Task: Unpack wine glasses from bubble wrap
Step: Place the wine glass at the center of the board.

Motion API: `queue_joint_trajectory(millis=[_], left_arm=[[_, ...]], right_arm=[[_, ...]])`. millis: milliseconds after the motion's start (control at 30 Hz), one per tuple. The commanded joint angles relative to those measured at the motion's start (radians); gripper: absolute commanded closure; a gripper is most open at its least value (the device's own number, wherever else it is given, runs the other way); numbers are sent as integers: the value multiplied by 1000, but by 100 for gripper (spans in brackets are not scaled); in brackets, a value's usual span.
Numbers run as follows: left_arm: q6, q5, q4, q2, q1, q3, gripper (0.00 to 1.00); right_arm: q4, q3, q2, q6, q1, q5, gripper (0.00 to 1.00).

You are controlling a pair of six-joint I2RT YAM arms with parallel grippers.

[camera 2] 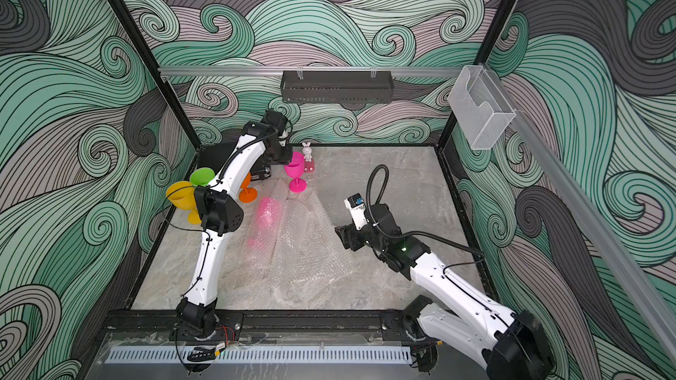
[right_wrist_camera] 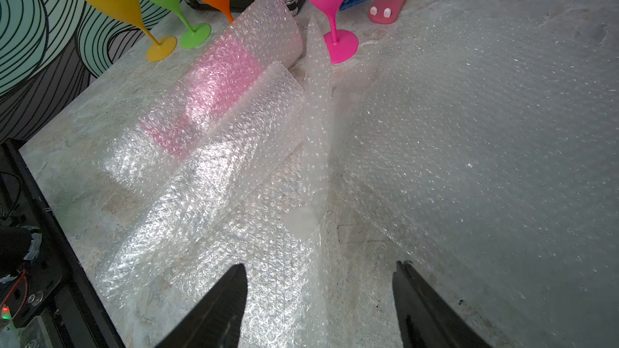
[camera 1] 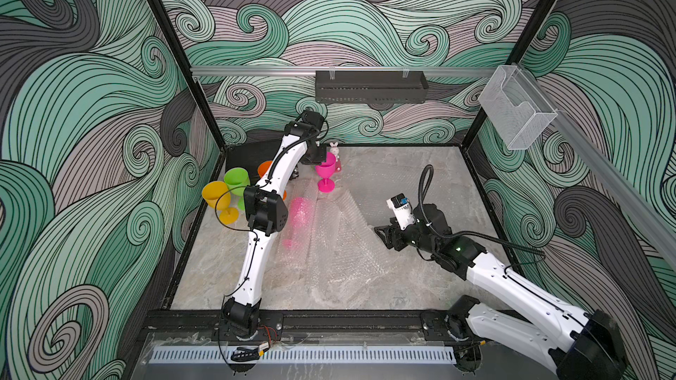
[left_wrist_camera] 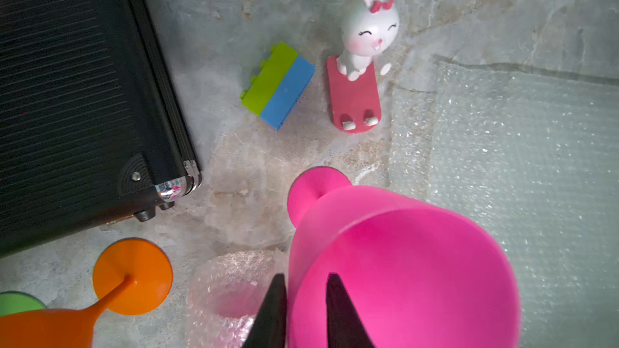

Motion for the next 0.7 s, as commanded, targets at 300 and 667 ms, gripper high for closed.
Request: queue_joint_trajectory(millis=[300,667], left_arm=[[-27,4,-4,-24,0,80,52],[-24,75,86,-280,4,-138,38]], right_arm=[[10,-3,-16,29,-3,-24,27],[-95,42,0,81,1,-17,19]])
